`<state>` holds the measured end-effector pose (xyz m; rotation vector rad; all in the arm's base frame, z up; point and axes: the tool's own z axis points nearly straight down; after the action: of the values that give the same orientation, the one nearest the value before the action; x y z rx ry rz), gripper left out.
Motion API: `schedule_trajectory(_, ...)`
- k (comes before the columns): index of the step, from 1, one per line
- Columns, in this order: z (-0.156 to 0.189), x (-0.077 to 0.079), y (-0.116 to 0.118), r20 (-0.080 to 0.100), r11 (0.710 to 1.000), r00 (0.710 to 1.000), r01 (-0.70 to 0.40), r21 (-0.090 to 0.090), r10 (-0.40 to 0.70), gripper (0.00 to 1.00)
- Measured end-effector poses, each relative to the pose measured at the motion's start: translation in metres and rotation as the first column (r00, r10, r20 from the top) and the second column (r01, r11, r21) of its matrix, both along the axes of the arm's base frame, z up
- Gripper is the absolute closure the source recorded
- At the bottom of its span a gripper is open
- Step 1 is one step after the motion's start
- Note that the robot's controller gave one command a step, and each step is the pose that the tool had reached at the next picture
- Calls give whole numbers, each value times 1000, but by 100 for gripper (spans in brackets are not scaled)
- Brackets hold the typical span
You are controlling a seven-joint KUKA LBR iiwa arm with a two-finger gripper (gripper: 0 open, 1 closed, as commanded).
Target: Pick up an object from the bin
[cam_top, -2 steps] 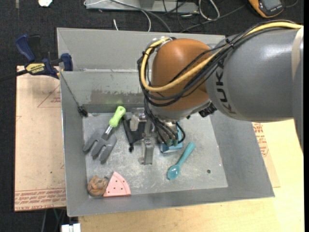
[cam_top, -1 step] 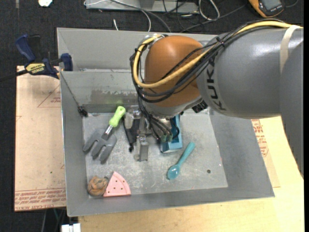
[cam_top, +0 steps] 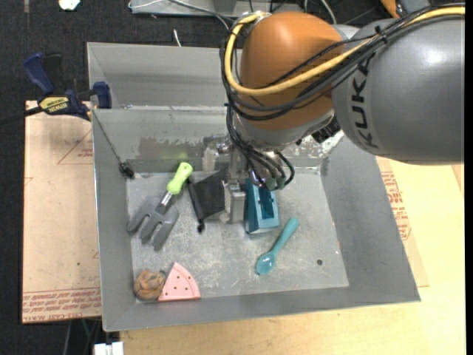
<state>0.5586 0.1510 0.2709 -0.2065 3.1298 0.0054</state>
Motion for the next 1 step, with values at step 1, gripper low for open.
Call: schedule_trajectory(1,-54,38,21,3,1000,1000,-1,0,1,0)
